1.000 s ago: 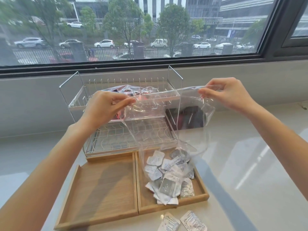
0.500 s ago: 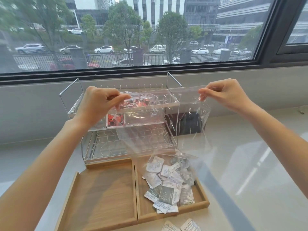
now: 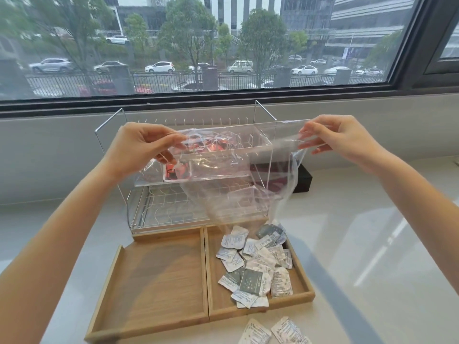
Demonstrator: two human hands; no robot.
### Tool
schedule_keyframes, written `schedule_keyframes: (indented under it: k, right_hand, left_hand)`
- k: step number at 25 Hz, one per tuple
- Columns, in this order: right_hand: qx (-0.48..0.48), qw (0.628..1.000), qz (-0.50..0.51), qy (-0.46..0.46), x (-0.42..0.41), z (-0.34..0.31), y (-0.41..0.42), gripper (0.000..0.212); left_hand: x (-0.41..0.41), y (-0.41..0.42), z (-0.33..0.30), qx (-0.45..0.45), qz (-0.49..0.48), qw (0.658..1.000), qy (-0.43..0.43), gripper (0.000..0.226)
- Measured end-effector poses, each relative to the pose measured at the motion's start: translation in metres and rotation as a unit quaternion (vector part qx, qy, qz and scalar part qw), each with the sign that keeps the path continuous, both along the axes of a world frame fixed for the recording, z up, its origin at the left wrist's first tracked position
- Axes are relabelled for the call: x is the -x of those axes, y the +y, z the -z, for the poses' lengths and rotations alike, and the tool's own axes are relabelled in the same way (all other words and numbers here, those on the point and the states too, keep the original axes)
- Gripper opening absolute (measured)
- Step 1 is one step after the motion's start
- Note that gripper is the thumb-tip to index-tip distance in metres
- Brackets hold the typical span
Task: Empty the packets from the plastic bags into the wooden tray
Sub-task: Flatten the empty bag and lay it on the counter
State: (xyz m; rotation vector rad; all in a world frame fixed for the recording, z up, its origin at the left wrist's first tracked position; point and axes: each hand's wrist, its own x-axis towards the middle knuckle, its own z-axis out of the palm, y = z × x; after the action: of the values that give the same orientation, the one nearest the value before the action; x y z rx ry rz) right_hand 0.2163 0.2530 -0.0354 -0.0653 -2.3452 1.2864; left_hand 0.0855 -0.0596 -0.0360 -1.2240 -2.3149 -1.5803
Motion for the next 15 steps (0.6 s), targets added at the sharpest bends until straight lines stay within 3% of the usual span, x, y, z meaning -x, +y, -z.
schedule_keyframes:
  k: [6,11,15]
  right_hand:
    - [-0.019,0.999,-0.021,0.043,-0.005,0.016,-0.012,0.017]
    - [-0.024,0.997,-0.028,0.063,-0.030,0.071,-0.028,0.020]
    - [-0.016,0.999,-0.035,-0.005,-0.049,0.132,-0.044,0.031]
  left_hand:
    - [-0.009,-0.024,0.012,-0.052,-0.022,0.998,0.042,0.012]
    - [-0.037,-0.052,0.066,-0.044,-0.015,0.997,0.056,0.016]
    - [-0.064,-0.066,0.128,0.004,-0.058,0.998,-0.033,0.029]
